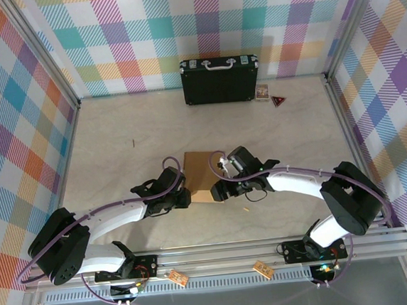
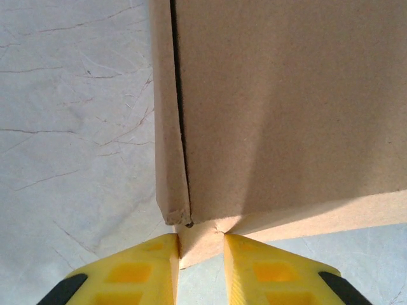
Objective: Fold the paper box
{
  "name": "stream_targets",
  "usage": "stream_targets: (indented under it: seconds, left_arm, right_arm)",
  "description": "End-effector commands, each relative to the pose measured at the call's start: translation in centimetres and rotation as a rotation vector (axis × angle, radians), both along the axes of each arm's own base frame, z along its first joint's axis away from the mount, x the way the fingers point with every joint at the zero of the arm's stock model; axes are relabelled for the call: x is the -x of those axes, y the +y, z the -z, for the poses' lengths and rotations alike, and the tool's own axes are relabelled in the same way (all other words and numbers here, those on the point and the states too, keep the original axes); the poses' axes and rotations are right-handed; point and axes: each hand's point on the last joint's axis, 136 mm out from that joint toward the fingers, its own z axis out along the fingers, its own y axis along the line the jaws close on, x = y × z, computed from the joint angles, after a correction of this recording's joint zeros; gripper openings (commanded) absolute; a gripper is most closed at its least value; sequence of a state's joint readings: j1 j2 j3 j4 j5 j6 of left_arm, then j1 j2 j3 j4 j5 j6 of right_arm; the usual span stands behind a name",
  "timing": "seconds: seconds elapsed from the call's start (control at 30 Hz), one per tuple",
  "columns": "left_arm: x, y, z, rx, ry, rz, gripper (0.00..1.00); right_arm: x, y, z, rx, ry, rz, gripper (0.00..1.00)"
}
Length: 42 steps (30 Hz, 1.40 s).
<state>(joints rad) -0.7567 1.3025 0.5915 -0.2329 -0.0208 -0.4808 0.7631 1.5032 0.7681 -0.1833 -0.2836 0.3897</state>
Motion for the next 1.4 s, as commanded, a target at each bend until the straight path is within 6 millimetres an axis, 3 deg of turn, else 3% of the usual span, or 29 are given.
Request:
stream_targets:
  seconds: [0.0, 0.33, 0.73, 1.0, 1.37]
  left_arm:
    - [0.0, -0.4, 0.0, 0.011, 0.008, 0.018, 0.25]
    - [0.0, -0.5, -0.2, 0.014, 0.005, 0.019, 0.25]
    - [0.3, -1.0, -0.8, 0.048, 0.010, 0.032, 0.25]
    - [0.7, -1.1, -2.5, 0.090, -0.002, 0.042, 0.28]
    - [1.5, -0.8, -3.3, 0.083, 0.023, 0.054, 0.34]
  right_arm:
    - [0.8, 1.7, -1.3, -0.063, 0.073, -0.048, 0.72]
    - [1.7, 2.3, -0.2, -0.052, 0.181, -0.061, 0.68]
    - [1.7, 3.7, -1.8, -0.098, 0.239, -0.081, 0.67]
    - [0.7, 3.0, -1.8, -0.053, 0.258, -0.057, 0.67]
    - [-0.4, 2.5, -1.6, -0.023, 0.225, -0.021, 0.64]
